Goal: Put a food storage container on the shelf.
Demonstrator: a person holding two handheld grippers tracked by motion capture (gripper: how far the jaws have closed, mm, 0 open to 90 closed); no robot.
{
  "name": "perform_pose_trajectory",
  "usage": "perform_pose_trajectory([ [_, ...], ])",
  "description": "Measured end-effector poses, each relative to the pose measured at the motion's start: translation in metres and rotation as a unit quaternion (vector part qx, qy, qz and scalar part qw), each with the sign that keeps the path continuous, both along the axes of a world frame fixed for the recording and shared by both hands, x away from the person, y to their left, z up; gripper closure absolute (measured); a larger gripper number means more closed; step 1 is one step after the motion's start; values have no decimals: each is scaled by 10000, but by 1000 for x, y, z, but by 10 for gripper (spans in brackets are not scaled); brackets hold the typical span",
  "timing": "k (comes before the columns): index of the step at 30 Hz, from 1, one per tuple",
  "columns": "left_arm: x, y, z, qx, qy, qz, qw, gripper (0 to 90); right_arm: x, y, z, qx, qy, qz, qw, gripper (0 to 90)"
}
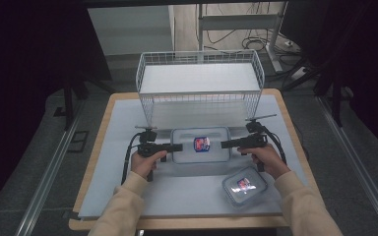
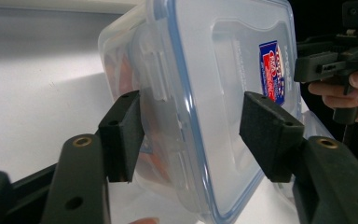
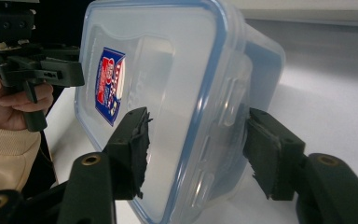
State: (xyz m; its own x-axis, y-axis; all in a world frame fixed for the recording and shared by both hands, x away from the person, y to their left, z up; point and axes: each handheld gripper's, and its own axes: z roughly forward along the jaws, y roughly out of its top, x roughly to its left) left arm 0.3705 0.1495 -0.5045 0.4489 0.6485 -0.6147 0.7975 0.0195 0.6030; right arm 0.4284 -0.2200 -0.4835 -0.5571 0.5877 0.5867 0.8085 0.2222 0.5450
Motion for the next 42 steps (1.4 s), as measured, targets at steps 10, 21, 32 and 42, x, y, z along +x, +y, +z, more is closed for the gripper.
perform_pose_trajectory([
  [10,-10,1,3,117,-221,-107,9996,452,-10,-5,2,85,-203,56,9997,482],
  [21,-16,2,10,86,-355,56,9993,462,-16,-4,6,176,-451,54,9988,498],
  [32,-21,1,30,94,-694,65,9975,464,-23,-4,33,130,-930,119,9955,497],
  [42,-25,5,54,56,-964,86,9953,470,-28,-1,57,132,-1288,158,9915,497],
])
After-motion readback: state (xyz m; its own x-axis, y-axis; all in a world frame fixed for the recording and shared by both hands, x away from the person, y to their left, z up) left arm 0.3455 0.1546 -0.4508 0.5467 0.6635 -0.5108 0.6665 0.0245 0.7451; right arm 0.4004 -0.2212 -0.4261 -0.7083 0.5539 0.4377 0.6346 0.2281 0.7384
